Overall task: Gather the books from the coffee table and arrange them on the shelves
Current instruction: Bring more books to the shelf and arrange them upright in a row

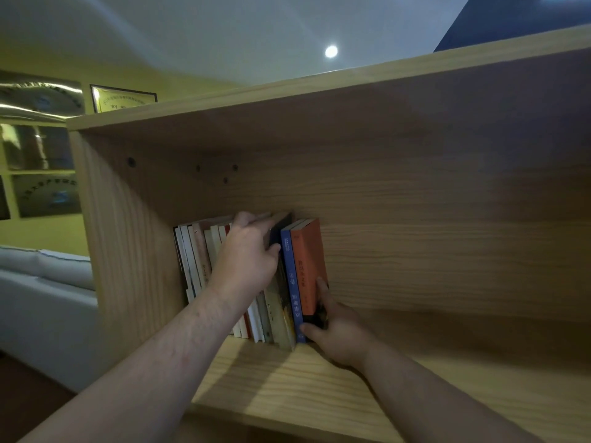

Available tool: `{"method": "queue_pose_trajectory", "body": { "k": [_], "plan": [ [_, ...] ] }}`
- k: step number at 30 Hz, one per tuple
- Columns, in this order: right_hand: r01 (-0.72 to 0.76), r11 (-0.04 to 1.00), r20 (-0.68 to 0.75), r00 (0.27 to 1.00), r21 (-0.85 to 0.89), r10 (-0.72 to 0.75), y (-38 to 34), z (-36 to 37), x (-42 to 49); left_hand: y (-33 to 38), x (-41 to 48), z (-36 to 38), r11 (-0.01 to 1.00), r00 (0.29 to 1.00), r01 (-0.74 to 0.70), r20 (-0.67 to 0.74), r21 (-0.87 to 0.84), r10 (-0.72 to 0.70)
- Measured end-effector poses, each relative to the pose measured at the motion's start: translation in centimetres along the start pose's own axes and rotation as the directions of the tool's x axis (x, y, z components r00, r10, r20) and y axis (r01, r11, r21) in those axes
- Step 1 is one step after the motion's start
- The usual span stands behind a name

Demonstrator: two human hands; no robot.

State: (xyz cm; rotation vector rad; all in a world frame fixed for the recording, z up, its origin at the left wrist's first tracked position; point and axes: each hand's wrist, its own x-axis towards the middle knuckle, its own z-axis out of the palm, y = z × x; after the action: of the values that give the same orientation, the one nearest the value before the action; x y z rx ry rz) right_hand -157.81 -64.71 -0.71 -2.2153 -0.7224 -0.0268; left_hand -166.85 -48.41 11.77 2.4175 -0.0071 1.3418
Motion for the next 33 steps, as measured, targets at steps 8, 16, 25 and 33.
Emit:
{"method": "queue_pose_trajectory", "body": {
  "k": [8, 16, 25, 33],
  "plan": [
    [-0.002, 1.000, -0.015, 1.000, -0.015, 0.002, 0.0, 0.0, 0.2, 0.0, -1.8, -0.2, 0.954, 0.970, 0.223, -0.048, -0.201, -0.236],
    [0.008, 1.000, -0.035, 0.999, -0.010, -0.008, 0.4, 0.2, 0.3, -0.1, -6.4, 3.1, 0.872, 0.915, 0.404, 0.128, -0.275, -0.384],
    [-0.012, 1.000, -0.041, 0.999, 0.020, 0.013, 0.6, 0.4, 0.6, -0.3, -9.1, 1.6, 0.799, 0.907, 0.421, 0.170, -0.429, -0.387],
    [-0.013, 0.999, -0.033, 0.999, 0.045, 0.015, 0.2, 0.1, 0.4, -2.5, -11.9, -2.6, 0.779, 0.901, 0.430, 0.160, -0.457, -0.404]
  ]
}}
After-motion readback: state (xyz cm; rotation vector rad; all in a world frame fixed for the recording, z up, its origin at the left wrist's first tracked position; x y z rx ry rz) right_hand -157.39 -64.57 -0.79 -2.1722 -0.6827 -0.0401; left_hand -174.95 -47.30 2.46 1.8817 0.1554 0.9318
